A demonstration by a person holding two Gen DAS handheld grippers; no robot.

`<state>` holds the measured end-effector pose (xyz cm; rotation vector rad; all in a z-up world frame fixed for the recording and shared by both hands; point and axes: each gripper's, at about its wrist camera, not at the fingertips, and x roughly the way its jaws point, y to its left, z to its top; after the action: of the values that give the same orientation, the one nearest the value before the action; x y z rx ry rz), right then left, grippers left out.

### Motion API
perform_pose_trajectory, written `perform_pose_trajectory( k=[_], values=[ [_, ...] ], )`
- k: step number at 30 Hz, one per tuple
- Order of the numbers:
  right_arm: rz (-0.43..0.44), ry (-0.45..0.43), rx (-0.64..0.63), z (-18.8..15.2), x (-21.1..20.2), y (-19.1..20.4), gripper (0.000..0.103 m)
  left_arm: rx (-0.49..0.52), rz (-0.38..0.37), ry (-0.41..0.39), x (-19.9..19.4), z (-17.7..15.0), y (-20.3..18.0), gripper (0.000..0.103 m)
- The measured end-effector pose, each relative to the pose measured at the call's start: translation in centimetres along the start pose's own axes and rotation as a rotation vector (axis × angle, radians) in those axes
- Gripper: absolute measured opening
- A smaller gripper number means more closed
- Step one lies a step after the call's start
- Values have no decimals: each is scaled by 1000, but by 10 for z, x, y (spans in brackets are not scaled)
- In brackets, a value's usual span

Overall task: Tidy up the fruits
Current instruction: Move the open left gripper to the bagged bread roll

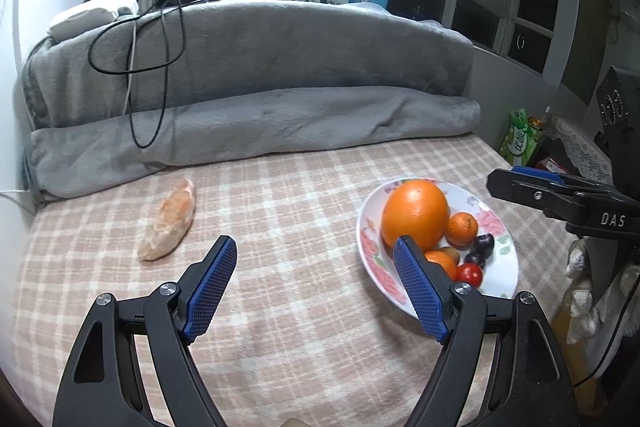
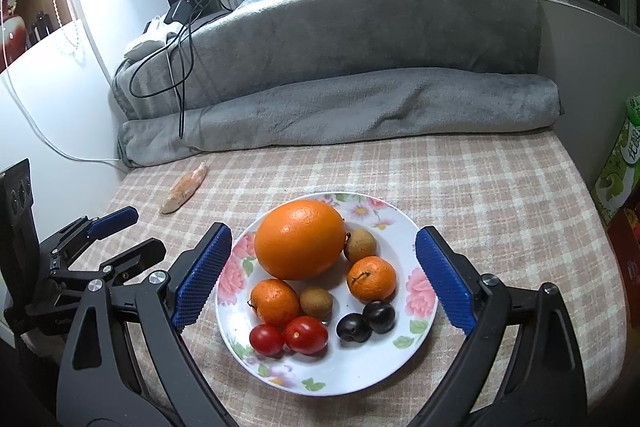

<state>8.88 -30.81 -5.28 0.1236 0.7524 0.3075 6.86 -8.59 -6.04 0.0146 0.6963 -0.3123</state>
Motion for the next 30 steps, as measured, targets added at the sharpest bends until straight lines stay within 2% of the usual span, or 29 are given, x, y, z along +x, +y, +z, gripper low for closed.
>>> perform_pose_trajectory(
  k=[15, 30],
  values=[
    [-9, 9, 12, 6, 11, -4, 95, 11, 70, 29, 19, 9, 40, 81],
    [-16, 31, 40, 10, 28, -11, 95, -22, 80, 97, 50, 21, 90, 81]
  ],
)
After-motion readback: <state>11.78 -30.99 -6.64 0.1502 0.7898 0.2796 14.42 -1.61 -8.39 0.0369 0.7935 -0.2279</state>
